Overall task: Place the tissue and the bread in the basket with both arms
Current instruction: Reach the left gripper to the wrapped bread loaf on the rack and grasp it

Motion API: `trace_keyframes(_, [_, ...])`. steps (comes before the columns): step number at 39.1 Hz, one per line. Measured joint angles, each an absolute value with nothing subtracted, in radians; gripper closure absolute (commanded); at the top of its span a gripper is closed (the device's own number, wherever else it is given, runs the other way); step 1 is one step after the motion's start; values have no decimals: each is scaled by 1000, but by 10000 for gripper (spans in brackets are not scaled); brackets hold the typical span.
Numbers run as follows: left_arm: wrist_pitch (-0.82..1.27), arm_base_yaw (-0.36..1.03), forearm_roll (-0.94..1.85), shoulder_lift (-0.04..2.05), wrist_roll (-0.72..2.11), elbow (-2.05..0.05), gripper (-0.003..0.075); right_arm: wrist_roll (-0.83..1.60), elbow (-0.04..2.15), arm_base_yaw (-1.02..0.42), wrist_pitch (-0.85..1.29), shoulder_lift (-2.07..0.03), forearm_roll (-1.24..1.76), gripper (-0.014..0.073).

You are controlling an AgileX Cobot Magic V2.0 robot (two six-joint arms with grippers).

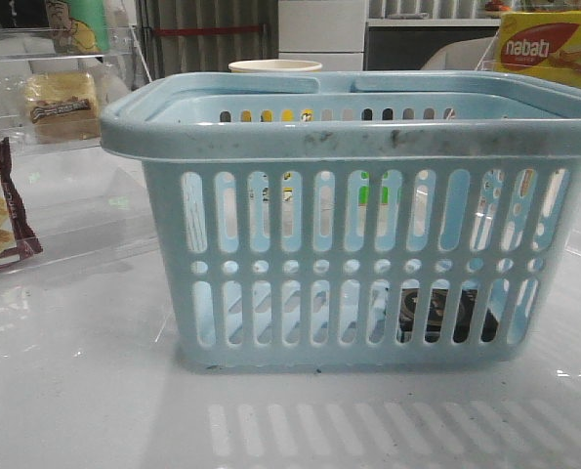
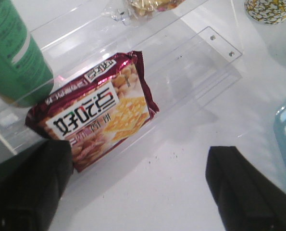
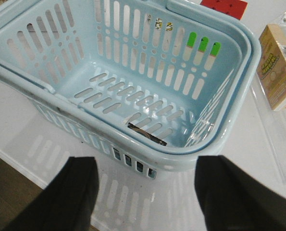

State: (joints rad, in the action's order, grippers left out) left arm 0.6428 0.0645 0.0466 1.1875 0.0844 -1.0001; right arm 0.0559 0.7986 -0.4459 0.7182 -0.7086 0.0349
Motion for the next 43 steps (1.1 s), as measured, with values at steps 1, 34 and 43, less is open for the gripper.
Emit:
trace_keyframes(1, [633, 65, 47, 1234, 84, -1031, 97, 56, 799, -446, 718, -709, 35, 55])
trace_keyframes(34, [570, 30, 247, 1932, 82, -1605, 341, 57, 799, -446, 720, -709, 35, 55])
trace_keyframes(43, [596, 30, 254, 1932, 82, -1610, 550, 57, 799, -446, 720, -709, 35, 55])
